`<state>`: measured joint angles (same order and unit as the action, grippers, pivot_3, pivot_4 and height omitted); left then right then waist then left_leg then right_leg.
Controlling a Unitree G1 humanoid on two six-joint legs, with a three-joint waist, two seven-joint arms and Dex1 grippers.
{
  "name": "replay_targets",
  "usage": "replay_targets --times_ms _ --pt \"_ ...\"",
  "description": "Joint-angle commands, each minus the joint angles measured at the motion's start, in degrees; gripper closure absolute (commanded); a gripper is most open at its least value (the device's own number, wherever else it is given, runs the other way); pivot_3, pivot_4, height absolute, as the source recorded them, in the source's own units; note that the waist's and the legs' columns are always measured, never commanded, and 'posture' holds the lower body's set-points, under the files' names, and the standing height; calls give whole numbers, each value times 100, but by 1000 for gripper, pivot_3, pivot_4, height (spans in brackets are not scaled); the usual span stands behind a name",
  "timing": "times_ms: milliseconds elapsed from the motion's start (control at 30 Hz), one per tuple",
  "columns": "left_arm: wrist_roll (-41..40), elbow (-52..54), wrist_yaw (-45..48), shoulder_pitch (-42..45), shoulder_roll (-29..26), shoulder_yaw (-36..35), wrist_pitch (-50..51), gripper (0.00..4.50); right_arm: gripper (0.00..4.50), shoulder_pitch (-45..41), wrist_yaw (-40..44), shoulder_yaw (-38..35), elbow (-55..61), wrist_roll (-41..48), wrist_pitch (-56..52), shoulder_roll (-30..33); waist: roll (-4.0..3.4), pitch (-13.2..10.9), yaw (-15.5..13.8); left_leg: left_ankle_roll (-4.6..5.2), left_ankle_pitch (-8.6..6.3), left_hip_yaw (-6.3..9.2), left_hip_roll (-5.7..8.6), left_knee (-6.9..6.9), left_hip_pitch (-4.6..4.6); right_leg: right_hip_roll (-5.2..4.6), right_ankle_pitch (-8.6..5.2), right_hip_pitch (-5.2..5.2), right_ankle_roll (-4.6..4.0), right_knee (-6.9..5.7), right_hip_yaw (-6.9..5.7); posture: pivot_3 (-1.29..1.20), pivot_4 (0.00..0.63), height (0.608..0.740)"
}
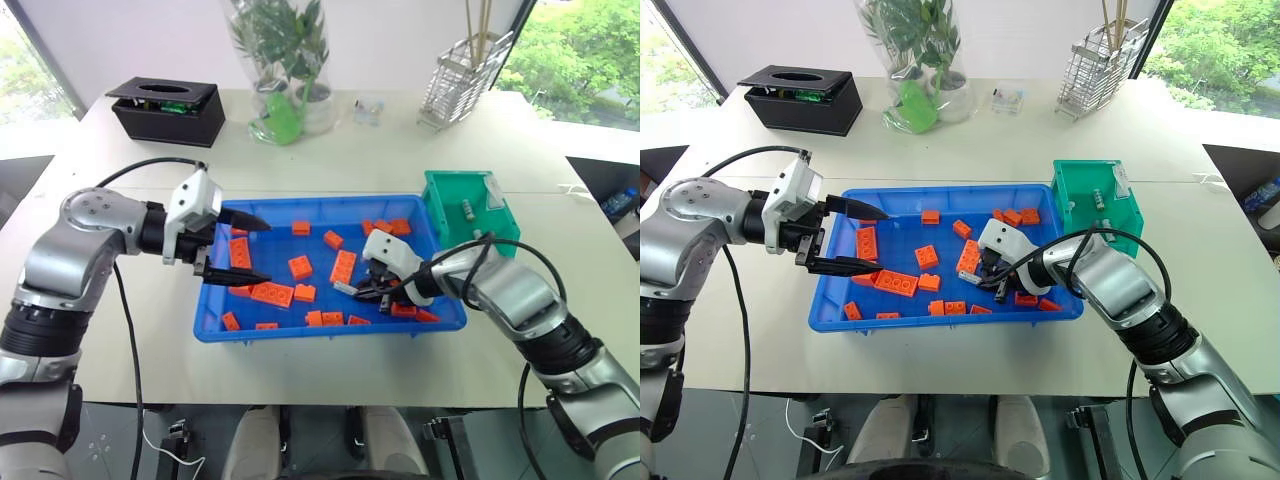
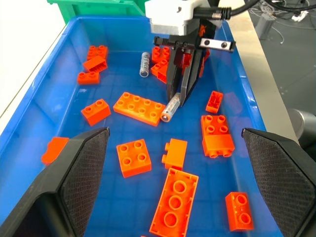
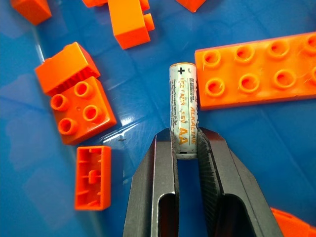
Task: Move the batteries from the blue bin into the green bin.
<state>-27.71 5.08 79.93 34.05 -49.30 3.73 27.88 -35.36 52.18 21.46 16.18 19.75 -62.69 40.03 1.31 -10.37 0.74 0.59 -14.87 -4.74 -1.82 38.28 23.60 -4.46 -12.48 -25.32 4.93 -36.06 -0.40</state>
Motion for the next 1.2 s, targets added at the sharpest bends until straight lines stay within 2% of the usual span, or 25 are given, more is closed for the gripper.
replay_targets --times_ms 33,200,333,467,533,567,600,733,833,1067,1200 --pt "-1 52 39 21 17 -42 -126 0 4474 -664 162 -1063 278 579 -519 249 -3 -6 -1 0 0 0 0 0 0 -1 0 -1 0 0 0 0 150 736" --pt "24 -17 52 34 72 -30 -186 0 4474 -1312 379 -1823 -341 769 -586 1061 3 -2 -21 0 0 2 -1 -5 1 -3 0 0 -1 2 -3 0 150 736" --pt "70 -115 55 59 156 15 -274 0 4474 -1299 472 -1823 -1255 285 150 1748 3 -3 -6 1 -1 -7 0 -7 1 -5 -5 1 -9 7 -9 0 150 736" --pt "115 -169 59 94 243 49 -326 0 4474 -948 534 -1738 -1822 -85 868 2033 4 -3 -1 1 -1 -16 1 -6 1 -6 -4 -1 -8 6 -5 0 150 736" --pt "121 -174 59 109 269 53 -325 0 3413 -848 384 -1817 -2096 -248 1120 2009 4 -3 14 1 -1 -16 0 -6 1 -3 -4 -1 -6 6 -5 0 150 736" --pt "121 -173 59 112 276 50 -324 0 3109 -846 304 -1841 -2234 -322 1195 1975 3 -4 17 1 -1 -16 0 -7 0 -3 -2 -2 -4 5 -5 0 150 736" --pt "116 -170 59 110 277 48 -324 0 2597 -840 257 -1849 -2325 -385 1271 1955 0 -6 21 1 -1 -18 0 -7 0 -3 0 -3 0 5 -5 0 150 736" --pt "99 -167 59 107 271 50 -318 0 516 -914 532 -1822 -2263 -378 1771 1866 -1 -6 27 1 -1 -18 -1 -7 0 -2 1 -6 2 3 -2 0 150 736" --pt "92 -151 58 96 270 54 -306 0 516 -1041 1002 -1630 -2037 -375 2296 1791 -2 -7 27 1 -1 -17 -1 -7 0 -1 4 -6 7 3 -2 0 150 736" --pt "95 -117 5 152 344 96 -271 0 516 -1118 2016 -500 -1913 -902 3088 1512 -1 -7 0 1 -1 -16 -1 -5 0 0 3 -3 7 3 -2 0 150 736" --pt "69 -31 -42 108 321 58 -240 0 516 -1205 2156 32 -2355 -1450 3599 1219 -1 -7 2 1 0 -17 0 -4 1 -1 3 -3 6 3 -2 0 150 736"
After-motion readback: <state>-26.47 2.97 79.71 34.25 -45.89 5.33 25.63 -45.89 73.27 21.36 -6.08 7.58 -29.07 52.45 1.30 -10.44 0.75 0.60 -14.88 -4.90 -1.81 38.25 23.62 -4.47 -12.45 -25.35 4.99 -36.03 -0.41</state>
